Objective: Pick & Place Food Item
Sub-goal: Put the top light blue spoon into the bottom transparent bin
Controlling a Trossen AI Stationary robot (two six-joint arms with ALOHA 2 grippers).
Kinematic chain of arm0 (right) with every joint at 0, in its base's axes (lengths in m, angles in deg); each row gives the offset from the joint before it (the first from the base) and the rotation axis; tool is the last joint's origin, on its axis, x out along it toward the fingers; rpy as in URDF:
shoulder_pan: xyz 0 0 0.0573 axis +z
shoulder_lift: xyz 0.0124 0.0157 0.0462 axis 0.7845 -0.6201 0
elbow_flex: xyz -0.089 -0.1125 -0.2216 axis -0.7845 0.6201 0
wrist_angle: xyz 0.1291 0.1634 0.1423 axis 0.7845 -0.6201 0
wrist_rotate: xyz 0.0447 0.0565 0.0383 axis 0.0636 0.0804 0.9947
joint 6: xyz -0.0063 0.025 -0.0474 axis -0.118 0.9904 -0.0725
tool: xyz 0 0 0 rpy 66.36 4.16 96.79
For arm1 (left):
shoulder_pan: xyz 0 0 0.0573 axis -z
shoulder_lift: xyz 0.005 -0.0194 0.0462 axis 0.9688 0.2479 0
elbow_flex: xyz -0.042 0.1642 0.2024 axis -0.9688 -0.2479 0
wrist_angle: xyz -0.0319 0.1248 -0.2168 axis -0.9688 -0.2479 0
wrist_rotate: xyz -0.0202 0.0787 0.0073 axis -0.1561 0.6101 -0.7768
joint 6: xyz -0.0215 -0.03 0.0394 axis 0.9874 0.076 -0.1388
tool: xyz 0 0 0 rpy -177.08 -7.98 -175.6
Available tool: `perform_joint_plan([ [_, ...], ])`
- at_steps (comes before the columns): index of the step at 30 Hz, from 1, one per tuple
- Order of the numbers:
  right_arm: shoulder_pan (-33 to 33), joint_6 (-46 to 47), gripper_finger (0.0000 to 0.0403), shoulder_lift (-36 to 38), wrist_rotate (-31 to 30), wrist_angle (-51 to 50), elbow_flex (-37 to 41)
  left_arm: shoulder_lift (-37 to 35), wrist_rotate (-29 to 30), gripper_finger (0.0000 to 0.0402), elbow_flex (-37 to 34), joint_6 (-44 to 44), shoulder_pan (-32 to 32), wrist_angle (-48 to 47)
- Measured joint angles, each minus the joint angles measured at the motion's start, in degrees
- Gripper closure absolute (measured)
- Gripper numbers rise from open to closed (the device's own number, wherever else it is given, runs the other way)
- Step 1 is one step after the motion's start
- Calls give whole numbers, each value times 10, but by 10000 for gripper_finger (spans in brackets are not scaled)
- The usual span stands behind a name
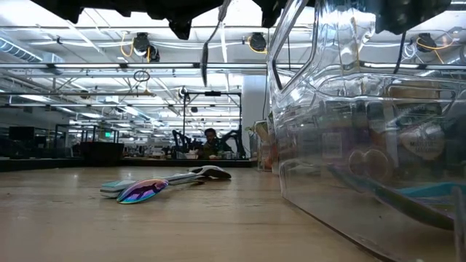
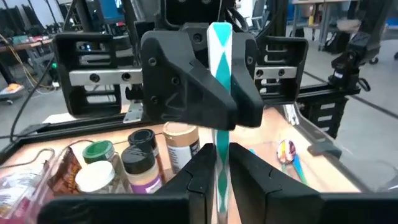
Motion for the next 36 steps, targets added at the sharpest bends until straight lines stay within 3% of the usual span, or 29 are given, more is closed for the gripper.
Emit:
perform_joint_plan([
  [4, 7, 2, 387, 33, 1, -40, 0, -1, 7, 318, 0, 19, 1, 2],
  [13, 42, -18, 387, 110, 1, -140, 0, -1, 31, 199, 0, 36, 4, -2],
  [18, 66, -23, 387, 143, 1, -187, 1, -1, 30, 159, 0, 37, 4, -6],
  [36, 147, -5, 387, 247, 0, -380, 1, -1, 30, 146, 0, 40, 4, -28],
])
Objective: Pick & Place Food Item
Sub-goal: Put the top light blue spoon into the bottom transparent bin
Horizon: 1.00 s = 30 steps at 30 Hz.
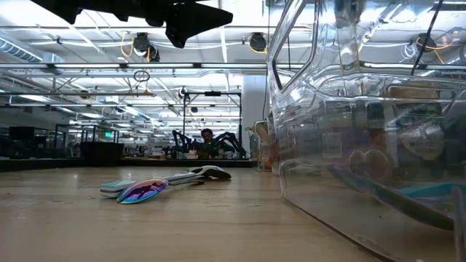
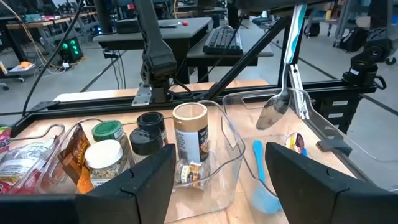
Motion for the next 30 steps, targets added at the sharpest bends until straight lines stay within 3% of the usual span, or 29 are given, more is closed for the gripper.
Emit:
perform_joint_plan([
  [9, 61, 34, 387, 15, -3, -136, 0, 0, 0, 146, 0, 2, 0, -6],
  [18, 111, 83, 387, 15, -5, -207, 0, 0, 0, 146, 0, 4, 0, -8],
  [24, 116, 141, 386, 14, -1, -188, 49, 0, 0, 146, 0, 12, 0, -12],
  [30, 115, 184, 386, 14, -3, -108, 110, 0, 0, 146, 0, 12, 0, -12],
])
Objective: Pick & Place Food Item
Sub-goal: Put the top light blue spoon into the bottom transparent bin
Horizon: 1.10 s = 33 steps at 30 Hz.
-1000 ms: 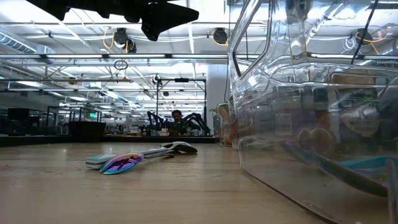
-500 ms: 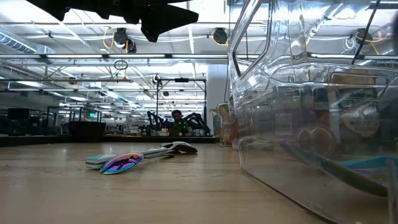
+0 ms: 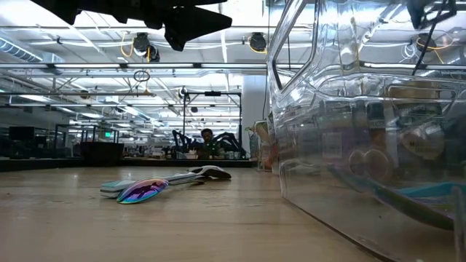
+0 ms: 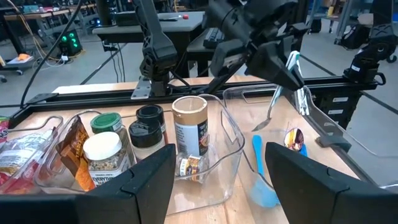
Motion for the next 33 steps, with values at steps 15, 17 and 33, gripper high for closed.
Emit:
perform_joint_plan([
  [15, 0, 85, 377, 0, 3, 30, 66, 0, 0, 146, 0, 3, 0, -4],
  [17, 0, 82, 378, 0, 3, 33, 67, 0, 0, 146, 0, 3, 0, -4],
  [33, 0, 50, 280, 0, 3, 80, 67, 0, 0, 146, 0, 13, 0, -7],
])
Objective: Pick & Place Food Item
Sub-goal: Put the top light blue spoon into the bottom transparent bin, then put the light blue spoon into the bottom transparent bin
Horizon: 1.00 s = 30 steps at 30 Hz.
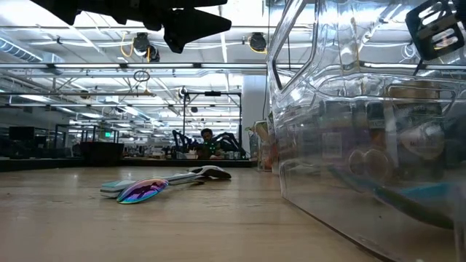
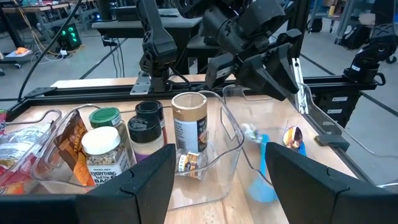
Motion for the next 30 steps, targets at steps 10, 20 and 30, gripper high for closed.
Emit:
perform_joint_plan([
  [10, 0, -29, 222, 0, 0, 60, 0, 0, 0, 146, 0, 0, 0, -1],
  [20, -50, -183, 200, 0, 1, 242, -22, 0, 0, 146, 0, 5, 0, -1],
  [30, -106, -224, 198, 0, 45, 94, -145, 0, 45, 146, 0, 141, 0, -142],
])
